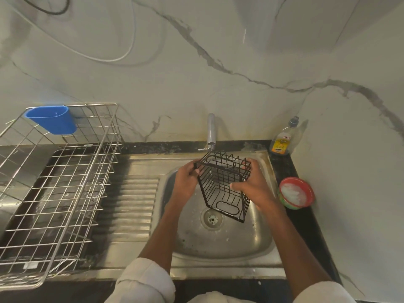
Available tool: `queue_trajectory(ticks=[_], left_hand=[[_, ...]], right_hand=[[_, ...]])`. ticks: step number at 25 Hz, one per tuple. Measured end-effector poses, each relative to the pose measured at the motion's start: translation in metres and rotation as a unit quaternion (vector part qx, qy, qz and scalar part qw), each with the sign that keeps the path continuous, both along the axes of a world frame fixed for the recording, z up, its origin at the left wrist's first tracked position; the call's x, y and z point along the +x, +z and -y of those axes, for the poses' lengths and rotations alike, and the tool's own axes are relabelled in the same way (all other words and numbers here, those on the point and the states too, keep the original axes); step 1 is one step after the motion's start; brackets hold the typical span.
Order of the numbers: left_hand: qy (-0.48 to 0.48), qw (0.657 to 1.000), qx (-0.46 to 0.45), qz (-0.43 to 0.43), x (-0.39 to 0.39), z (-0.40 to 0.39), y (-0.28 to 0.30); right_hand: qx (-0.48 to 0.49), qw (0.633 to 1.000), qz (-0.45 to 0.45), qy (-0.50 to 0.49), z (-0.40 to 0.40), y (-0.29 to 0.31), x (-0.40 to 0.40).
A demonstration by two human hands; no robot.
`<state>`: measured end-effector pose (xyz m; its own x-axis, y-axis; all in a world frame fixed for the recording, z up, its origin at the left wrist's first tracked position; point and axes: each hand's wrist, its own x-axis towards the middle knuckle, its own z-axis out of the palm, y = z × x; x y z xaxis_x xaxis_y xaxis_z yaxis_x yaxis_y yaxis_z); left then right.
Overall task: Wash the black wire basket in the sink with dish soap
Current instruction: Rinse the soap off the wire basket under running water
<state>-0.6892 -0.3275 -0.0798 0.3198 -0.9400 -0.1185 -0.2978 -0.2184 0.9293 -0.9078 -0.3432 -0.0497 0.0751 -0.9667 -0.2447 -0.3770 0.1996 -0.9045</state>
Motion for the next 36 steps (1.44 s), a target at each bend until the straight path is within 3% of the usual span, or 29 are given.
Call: queue_trajectory(ticks=[5,19,30,36], left_hand=[[-0.012,1.0,-0.004,-0.004,0.021,-0.01,0.001],[0.098,0.994,0.023,-0.03,0.057,-0.034,0.013],[0.013,0.997,0.069,0.019,0.042,-0.015,0.03],[0.013,0.996,0.083,0.037,0.051,-0.021,0.024]], right_hand=[[0.02,0.997,0.043,0.055,0.005,-0.012,0.014],[0.057,0.983,0.117,0.129,0.05,-0.027,0.073],[0.097,0.983,0.149,0.048,0.065,-0.039,0.058],[0.116,0.978,0.131,0.116,0.078,-0.025,0.068]])
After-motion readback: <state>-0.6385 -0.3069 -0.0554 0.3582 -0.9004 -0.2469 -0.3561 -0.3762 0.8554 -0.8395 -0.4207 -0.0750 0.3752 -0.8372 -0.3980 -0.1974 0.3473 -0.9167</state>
